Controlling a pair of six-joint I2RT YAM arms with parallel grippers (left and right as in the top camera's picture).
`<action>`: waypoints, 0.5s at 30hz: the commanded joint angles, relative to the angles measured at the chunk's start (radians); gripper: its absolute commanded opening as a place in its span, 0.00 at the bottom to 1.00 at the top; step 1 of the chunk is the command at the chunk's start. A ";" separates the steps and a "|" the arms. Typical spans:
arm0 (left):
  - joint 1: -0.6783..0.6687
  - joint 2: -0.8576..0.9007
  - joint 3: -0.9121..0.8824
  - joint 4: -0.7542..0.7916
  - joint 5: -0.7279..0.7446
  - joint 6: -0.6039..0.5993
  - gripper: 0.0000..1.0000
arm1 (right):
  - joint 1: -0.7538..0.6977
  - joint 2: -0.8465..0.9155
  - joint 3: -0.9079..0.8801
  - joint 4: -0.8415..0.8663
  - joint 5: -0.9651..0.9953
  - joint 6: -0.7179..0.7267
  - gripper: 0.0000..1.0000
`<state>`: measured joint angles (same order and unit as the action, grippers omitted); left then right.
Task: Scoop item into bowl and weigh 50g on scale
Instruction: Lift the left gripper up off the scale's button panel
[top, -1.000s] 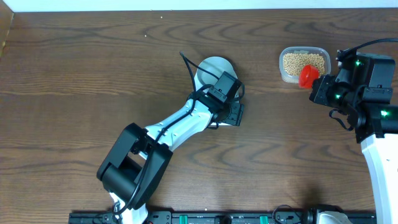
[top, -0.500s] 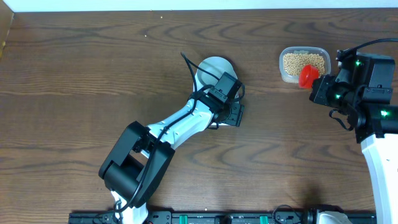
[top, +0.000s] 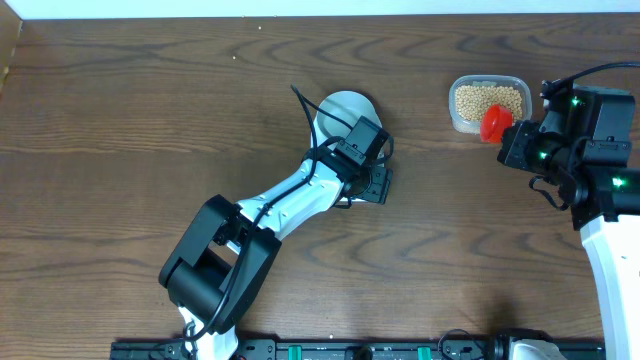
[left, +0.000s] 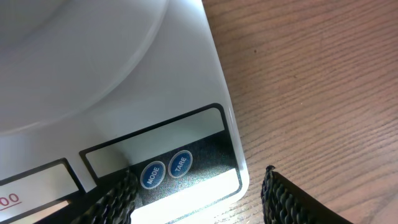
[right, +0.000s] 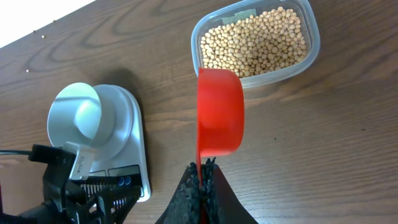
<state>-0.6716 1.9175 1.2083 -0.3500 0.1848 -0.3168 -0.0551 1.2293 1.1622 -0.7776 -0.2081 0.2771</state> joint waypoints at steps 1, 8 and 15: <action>0.001 0.058 -0.027 -0.004 -0.013 -0.003 0.67 | -0.003 0.002 0.016 0.000 0.008 -0.013 0.02; 0.026 0.063 -0.027 -0.008 -0.009 -0.040 0.67 | -0.003 0.002 0.016 0.000 0.008 -0.013 0.02; 0.025 0.042 -0.022 -0.008 0.016 -0.035 0.67 | -0.003 0.002 0.016 -0.001 0.008 -0.013 0.02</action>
<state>-0.6617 1.9217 1.2083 -0.3408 0.2039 -0.3435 -0.0551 1.2293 1.1625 -0.7780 -0.2085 0.2768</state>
